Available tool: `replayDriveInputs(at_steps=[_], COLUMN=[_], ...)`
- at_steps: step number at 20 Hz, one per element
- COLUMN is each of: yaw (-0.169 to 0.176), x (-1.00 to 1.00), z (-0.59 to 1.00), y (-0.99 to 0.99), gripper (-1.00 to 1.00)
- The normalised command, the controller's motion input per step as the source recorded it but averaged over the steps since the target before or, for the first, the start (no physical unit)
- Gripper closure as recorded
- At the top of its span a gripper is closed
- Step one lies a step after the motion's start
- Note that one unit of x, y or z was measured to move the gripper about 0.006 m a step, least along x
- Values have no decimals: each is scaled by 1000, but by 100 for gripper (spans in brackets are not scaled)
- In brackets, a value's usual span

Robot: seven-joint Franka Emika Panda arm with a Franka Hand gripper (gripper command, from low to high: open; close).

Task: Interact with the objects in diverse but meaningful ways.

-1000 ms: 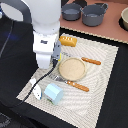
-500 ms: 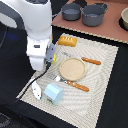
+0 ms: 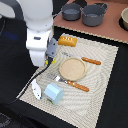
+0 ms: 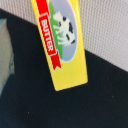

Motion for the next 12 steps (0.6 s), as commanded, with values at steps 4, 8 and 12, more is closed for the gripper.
replayDriveInputs(at_steps=[4, 8, 12], yaw=[-183, -223, -214], x=[74, 31, 0], z=[431, 121, 0], y=[-337, -383, -433], gripper=[-100, -100, -100])
